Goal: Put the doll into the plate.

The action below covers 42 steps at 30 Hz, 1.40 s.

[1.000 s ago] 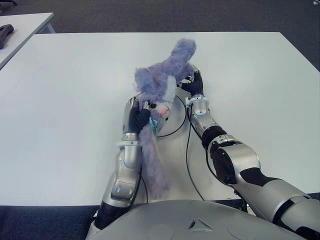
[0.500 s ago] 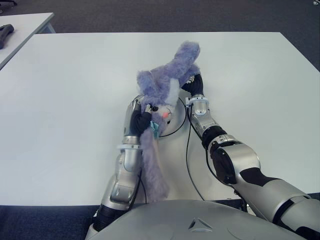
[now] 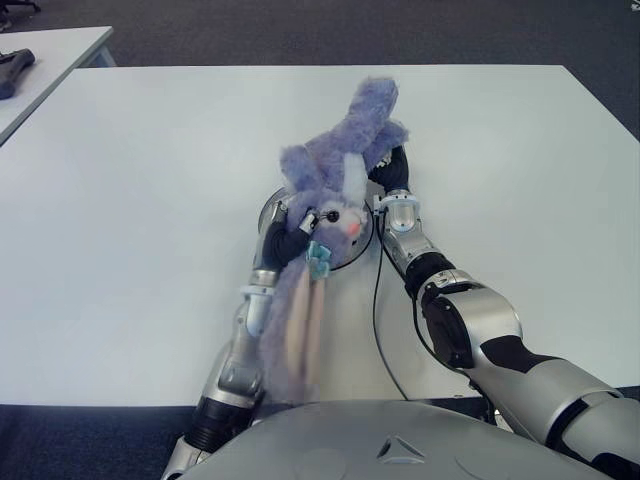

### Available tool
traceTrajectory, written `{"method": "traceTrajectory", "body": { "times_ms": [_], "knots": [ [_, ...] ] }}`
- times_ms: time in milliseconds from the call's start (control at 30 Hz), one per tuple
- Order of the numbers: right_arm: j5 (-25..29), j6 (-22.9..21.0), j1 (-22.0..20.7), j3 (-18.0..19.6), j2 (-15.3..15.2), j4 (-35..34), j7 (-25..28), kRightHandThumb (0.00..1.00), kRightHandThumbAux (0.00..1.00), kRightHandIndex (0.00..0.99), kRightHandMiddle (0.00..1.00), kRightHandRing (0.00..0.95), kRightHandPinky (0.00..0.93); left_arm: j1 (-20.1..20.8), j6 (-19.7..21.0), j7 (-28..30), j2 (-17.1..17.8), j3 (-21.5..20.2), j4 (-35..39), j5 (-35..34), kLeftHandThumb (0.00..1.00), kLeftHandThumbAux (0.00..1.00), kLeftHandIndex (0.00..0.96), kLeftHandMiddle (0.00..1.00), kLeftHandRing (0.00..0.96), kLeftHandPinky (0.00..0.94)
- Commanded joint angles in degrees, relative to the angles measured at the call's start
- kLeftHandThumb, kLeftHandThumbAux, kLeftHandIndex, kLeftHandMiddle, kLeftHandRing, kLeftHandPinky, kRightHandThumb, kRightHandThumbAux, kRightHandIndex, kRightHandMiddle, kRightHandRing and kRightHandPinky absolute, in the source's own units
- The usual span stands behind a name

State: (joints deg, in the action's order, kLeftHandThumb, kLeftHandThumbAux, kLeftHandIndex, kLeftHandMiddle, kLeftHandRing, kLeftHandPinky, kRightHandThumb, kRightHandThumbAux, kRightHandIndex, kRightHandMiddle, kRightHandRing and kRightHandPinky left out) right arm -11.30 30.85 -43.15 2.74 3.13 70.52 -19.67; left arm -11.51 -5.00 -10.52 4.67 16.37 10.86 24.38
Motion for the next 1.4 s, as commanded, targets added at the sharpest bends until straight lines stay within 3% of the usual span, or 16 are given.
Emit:
{"method": "traceTrajectory", "body": {
  "times_ms": [33, 400, 633, 967, 1400],
  "knots": [
    [-0.4, -2.8, 13.2, -0.4, 2.6, 6.9, 0.7, 0.016, 0.938, 0.217, 0.27, 0.254, 0.24, -5.4, 6.7, 9.1, 3.9, 1.9, -4.1, -1.6, 0.17, 0.533, 0.059, 0.209, 0.236, 0.231],
    [-0.2, -3.2, 13.1, -0.2, 2.8, 6.9, 1.0, 0.01, 0.943, 0.224, 0.279, 0.263, 0.254, -5.1, 11.2, 12.3, 4.6, 1.8, -2.1, -3.1, 0.064, 0.519, 0.0, 0.125, 0.161, 0.188],
    [-0.8, -2.8, 13.1, -0.6, 2.7, 6.9, 0.4, 0.046, 0.955, 0.218, 0.272, 0.257, 0.249, -5.1, 13.4, 13.0, 4.6, 1.3, -1.3, -3.5, 0.033, 0.547, 0.0, 0.126, 0.165, 0.201],
    [-1.6, -2.9, 13.2, -1.6, 2.4, 7.0, 0.0, 0.044, 0.942, 0.214, 0.268, 0.257, 0.25, -4.9, 13.4, 12.3, 4.2, 0.6, -1.9, -3.8, 0.004, 0.602, 0.0, 0.136, 0.177, 0.201],
    [-0.6, -2.7, 13.1, -0.7, 2.6, 7.0, 1.4, 0.038, 0.947, 0.212, 0.271, 0.261, 0.259, -5.0, 15.6, 13.8, 4.6, -0.8, 0.1, -4.8, 0.0, 0.547, 0.0, 0.09, 0.114, 0.126]
  ]
}}
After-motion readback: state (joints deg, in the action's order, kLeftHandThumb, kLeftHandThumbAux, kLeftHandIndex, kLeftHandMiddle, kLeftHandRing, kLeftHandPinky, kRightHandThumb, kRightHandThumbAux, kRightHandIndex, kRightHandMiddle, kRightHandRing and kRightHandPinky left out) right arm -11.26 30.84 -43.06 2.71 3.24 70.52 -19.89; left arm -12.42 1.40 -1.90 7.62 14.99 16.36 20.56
